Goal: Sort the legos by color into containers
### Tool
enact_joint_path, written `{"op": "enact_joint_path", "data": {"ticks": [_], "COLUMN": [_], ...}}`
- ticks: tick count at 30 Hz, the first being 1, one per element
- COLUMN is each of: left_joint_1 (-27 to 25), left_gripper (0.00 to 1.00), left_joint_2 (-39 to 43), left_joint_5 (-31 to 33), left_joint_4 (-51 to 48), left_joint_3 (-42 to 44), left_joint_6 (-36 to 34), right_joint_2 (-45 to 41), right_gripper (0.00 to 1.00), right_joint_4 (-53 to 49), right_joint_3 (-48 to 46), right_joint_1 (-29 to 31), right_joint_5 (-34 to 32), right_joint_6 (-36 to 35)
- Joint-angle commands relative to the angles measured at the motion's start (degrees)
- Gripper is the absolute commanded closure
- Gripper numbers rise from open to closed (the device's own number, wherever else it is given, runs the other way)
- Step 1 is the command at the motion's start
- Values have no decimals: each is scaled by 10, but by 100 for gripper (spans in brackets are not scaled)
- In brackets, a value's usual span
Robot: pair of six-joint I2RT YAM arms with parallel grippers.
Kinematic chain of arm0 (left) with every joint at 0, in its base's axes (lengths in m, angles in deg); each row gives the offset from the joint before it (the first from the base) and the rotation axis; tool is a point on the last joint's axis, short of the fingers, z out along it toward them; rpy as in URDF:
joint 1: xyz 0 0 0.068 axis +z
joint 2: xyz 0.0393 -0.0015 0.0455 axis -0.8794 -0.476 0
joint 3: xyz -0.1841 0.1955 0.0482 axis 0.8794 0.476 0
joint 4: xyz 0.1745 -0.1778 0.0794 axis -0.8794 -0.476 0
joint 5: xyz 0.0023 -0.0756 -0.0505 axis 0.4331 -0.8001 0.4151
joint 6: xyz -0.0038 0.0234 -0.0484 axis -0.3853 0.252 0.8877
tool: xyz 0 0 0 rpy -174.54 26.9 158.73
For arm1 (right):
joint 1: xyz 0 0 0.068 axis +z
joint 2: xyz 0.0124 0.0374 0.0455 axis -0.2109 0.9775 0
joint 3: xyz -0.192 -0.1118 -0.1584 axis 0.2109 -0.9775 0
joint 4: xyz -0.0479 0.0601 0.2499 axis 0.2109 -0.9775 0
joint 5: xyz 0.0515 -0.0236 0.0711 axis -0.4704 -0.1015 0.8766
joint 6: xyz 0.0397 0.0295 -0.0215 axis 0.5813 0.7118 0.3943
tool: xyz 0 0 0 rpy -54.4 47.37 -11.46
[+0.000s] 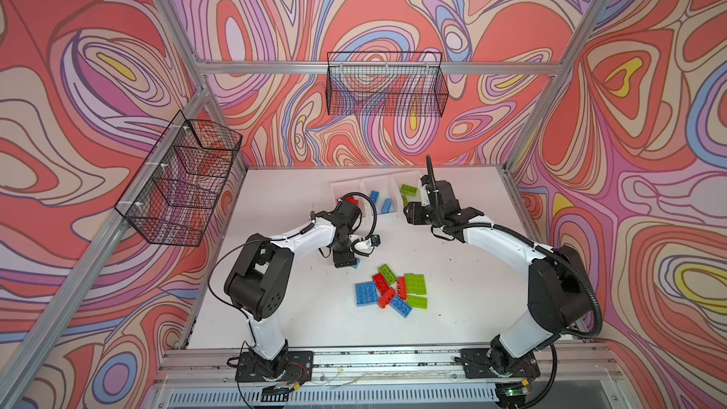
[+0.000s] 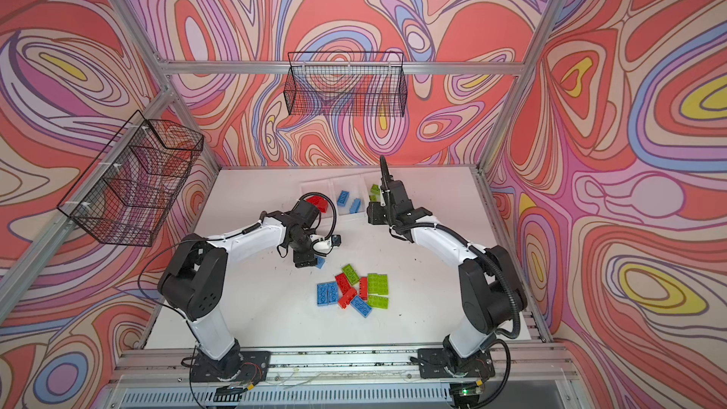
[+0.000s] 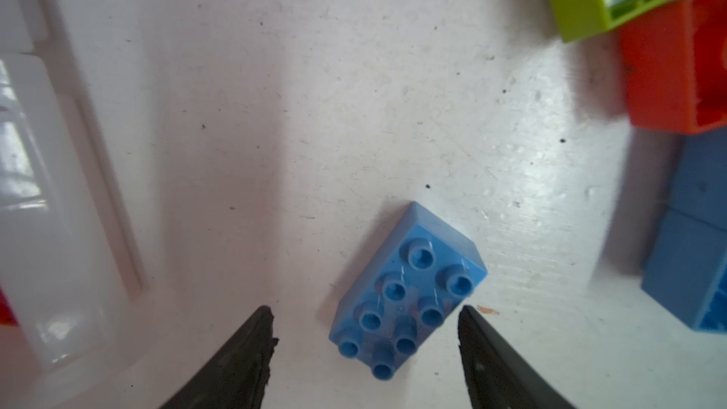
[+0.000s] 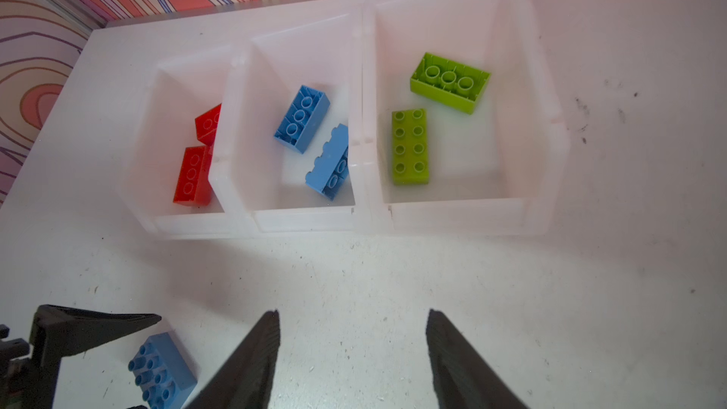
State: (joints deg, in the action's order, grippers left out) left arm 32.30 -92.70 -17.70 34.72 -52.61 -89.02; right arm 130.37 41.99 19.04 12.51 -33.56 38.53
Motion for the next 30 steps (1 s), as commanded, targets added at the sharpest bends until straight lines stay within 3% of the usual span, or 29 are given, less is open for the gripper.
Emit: {"op": "enact_joint_path", "data": {"ticks": [1,7,11,16,22,30], "left_joint_1": [-2,-3,-5,-5,-6,-6], "left_gripper": [26,37,56,71,78,78], "left_joint_2": [-17,-30,-30,-25,3,43], "left_joint_5": [8,-3,-11,-23,-20,-37], "left_joint_4": [-3,-11,-13,-16,6,61], "left_joint_3": [8,7,11,15,0,-78], "left_joint_6": [-26,-25,-20,7,93,249], "right_joint_2": [-13,-18,-22,-25,-32,-71], "right_gripper": [37,38,39,39,40,40], "right_joint_4": [8,8,7,2,-16,-51], "right_joint_3": [-4,-13,-16,-17,-26,-81], "right_joint_1": [-4,-5,-7,-10,-12,-14], "right_joint_5": [3,-2,-4,-11,-18,-28], "right_joint_6": [3,7,8,7,1,13]}}
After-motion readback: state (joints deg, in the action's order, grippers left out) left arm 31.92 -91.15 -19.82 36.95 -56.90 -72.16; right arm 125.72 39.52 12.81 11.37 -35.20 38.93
